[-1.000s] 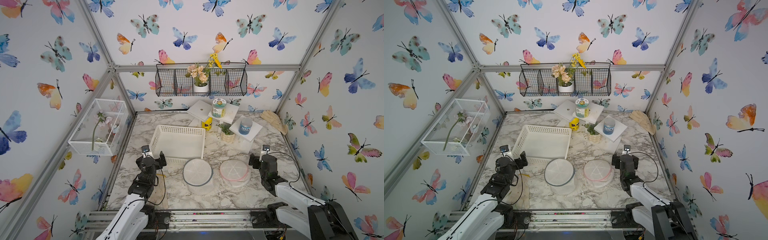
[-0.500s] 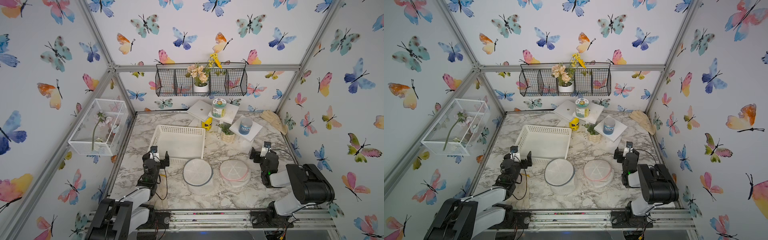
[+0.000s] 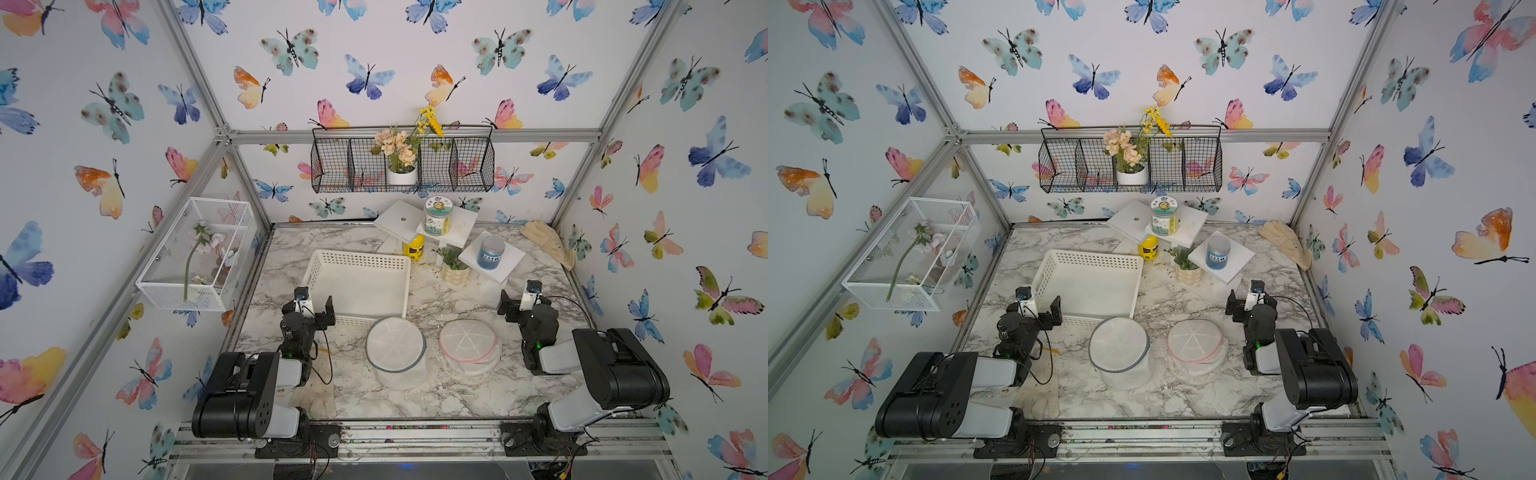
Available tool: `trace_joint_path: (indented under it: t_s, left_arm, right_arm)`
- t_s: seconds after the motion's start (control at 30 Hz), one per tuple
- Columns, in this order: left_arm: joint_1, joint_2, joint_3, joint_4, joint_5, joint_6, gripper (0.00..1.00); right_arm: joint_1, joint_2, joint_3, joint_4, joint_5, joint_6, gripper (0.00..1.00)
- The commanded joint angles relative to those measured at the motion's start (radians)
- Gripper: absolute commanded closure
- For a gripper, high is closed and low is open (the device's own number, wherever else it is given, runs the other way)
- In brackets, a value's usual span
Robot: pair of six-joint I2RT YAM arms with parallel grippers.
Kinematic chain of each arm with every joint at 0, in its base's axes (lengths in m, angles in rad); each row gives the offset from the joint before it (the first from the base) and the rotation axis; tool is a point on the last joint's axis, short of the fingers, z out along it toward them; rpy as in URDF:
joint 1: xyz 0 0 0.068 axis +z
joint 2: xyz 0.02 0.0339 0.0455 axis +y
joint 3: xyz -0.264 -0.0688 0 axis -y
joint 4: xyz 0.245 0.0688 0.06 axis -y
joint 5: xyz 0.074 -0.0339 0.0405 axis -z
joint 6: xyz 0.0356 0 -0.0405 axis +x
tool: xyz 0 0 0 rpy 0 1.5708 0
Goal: Turn the laundry bag inside out
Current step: Reset both arms
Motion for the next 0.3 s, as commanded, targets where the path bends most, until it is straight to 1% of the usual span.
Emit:
trace_joint_path:
  t_s: [0.0, 0.07, 0.13, 0.2, 0.23, 0.27]
  left_arm:
    - [0.012, 0.010, -0.003, 0.059, 0.000, -0.032, 0.01]
    - [0.012, -0.016, 0.025, -0.044, 0.002, -0.029, 0.01]
    - [0.012, -0.001, 0.012, 0.017, 0.001, -0.029, 0.01]
    - [0.012, -0.014, 0.024, -0.036, 0.002, -0.027, 0.01]
    - [0.012, -0.007, 0.018, -0.009, 0.002, -0.027, 0.01]
    - [0.012, -0.010, 0.020, -0.019, 0.001, -0.025, 0.01]
  right_arm:
    - [-0.006, -0.003, 0.029, -0.028, -0.053, -0.025, 0.02]
    - [-0.006, 0.009, 0.048, -0.051, -0.065, -0.030, 0.02]
    - [-0.006, 0.028, 0.074, -0.076, -0.079, -0.028, 0.02]
    - [-0.007, 0.017, 0.065, -0.075, -0.080, -0.029, 0.02]
    - [-0.007, 0.007, 0.049, -0.055, -0.084, -0.030, 0.02]
    - [-0.007, -0.001, 0.032, -0.034, -0.085, -0.031, 0.02]
